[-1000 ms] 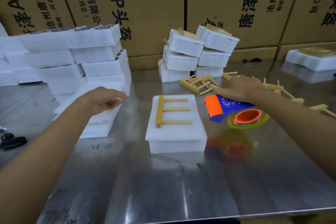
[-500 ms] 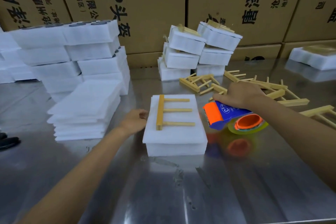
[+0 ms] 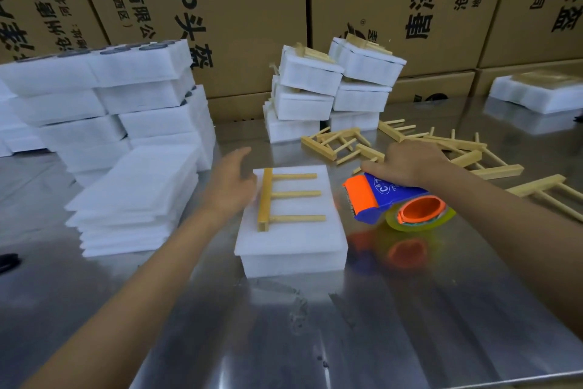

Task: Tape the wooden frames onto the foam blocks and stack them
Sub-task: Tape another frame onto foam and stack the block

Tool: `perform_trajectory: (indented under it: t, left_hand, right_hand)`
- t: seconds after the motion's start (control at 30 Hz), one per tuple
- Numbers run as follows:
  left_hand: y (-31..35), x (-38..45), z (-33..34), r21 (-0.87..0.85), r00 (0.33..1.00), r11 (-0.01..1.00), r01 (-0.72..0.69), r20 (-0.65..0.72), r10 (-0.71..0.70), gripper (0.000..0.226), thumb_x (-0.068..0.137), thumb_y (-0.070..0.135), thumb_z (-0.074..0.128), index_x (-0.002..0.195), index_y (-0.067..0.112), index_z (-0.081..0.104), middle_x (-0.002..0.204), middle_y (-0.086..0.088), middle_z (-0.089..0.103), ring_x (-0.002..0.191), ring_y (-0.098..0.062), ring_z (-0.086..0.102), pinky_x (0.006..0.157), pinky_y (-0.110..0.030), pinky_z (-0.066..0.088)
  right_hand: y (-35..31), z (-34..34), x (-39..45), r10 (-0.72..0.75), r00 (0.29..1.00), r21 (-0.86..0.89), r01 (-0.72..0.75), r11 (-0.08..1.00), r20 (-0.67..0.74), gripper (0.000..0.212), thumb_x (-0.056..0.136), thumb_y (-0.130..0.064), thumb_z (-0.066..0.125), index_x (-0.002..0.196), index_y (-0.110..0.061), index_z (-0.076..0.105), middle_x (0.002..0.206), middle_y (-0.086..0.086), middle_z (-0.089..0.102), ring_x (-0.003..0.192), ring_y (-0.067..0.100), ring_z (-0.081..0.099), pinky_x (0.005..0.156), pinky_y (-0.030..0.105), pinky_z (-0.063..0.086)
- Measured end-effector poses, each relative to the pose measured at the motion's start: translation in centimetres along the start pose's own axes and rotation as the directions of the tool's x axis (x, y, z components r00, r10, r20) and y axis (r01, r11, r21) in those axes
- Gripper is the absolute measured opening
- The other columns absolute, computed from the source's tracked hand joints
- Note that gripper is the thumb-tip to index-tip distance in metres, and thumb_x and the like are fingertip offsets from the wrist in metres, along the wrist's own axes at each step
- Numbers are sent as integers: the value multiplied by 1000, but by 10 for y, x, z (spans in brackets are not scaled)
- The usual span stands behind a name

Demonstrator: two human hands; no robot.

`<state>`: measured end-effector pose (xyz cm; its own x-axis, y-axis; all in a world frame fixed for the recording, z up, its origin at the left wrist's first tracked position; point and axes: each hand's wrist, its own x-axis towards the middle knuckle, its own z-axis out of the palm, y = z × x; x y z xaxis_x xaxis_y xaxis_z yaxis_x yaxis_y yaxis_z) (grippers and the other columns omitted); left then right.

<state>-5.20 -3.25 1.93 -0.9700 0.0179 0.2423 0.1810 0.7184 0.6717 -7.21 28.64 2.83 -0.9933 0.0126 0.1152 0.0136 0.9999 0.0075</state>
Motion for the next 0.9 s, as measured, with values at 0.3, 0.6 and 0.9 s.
perform_trajectory:
  t: [0.3, 0.6, 0.9]
  left_hand:
    - [72, 3, 97, 437, 918, 854, -284, 382, 110, 47, 108, 36, 21, 147, 25, 44, 162, 1, 28, 151, -22, 19, 123, -42, 9]
    - [66, 1, 103, 547, 926, 776, -313, 359, 121, 50, 107, 39, 11, 149, 31, 37, 166, 1, 16, 153, -21, 9, 124, -45, 4]
    - [106, 7, 111, 597, 918, 698, -396, 287, 275, 28, 102, 26, 33, 107, 18, 60, 112, -9, 67, 116, -27, 57, 120, -47, 12]
  right_hand:
    - [14, -2, 0, -30, 1000, 80, 30, 996, -4, 59, 86, -78, 33, 69, -24, 51, 70, 0, 55, 66, 15, 51, 55, 31, 27]
    - [67, -9, -11, -3, 997, 128, -7, 992, 74, 65, 85, -80, 31, 73, -22, 58, 75, 2, 58, 70, 18, 54, 56, 32, 29]
    - [63, 3, -3, -7, 1000, 15, 6, 1000, 19, 61, 84, -80, 36, 70, -23, 54, 71, -1, 54, 66, 15, 49, 54, 31, 27]
